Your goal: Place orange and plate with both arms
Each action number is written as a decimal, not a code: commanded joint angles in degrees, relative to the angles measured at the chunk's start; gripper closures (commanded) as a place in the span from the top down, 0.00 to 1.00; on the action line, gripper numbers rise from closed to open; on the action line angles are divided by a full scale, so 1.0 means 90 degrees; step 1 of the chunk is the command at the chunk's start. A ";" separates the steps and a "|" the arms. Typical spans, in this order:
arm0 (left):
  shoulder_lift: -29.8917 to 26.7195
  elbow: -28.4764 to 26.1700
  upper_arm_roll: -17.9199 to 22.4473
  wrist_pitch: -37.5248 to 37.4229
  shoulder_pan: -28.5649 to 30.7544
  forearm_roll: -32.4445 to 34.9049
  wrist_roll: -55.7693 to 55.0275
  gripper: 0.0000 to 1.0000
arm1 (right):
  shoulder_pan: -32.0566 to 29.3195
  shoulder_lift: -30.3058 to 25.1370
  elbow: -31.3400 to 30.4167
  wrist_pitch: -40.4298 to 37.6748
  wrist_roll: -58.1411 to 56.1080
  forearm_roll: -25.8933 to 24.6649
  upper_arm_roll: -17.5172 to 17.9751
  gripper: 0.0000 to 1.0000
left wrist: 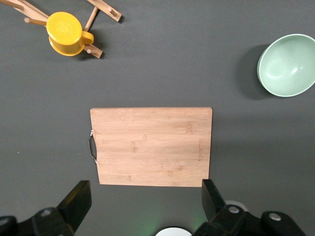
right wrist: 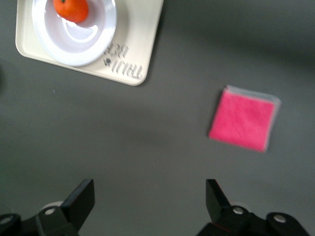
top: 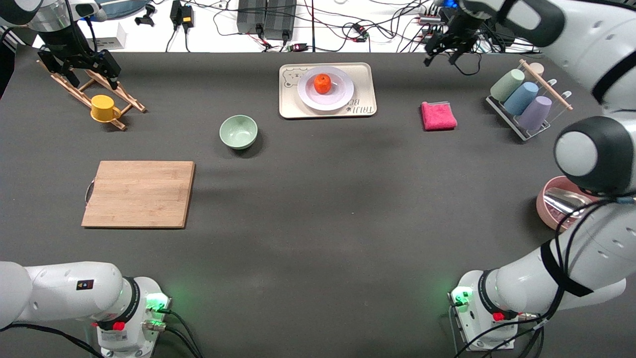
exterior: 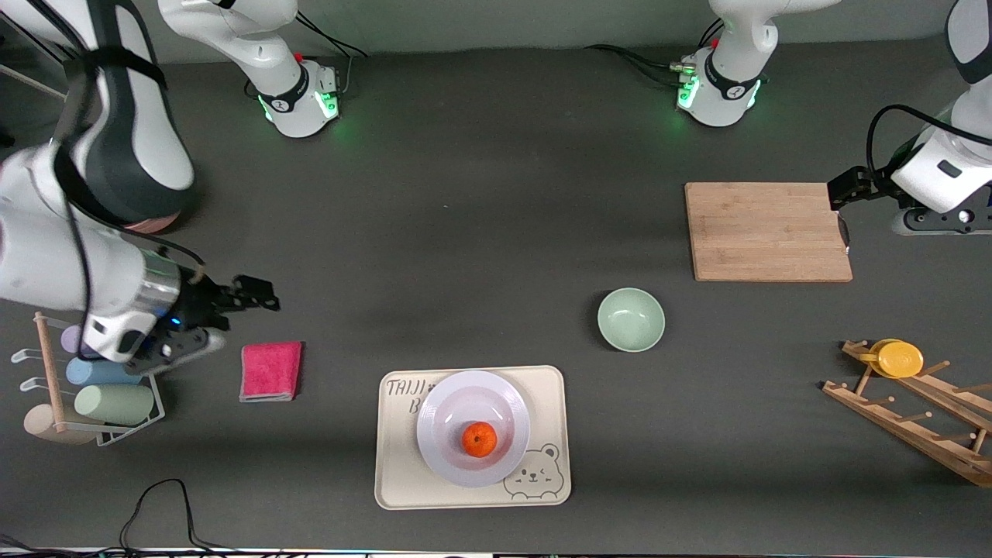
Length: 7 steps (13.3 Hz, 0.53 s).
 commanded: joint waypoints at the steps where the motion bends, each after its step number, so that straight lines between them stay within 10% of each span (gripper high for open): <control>1: -0.0101 0.0093 -0.0030 -0.0065 0.0082 -0.0061 -0.0049 1.00 | -0.0023 -0.0849 -0.0403 -0.0378 0.0393 -0.0442 -0.0120 1.00; 7: 0.0084 0.0182 -0.0020 -0.0085 0.0160 -0.0051 0.0028 1.00 | -0.0355 -0.2051 -0.1299 -0.0576 0.0911 -0.1070 -0.0081 1.00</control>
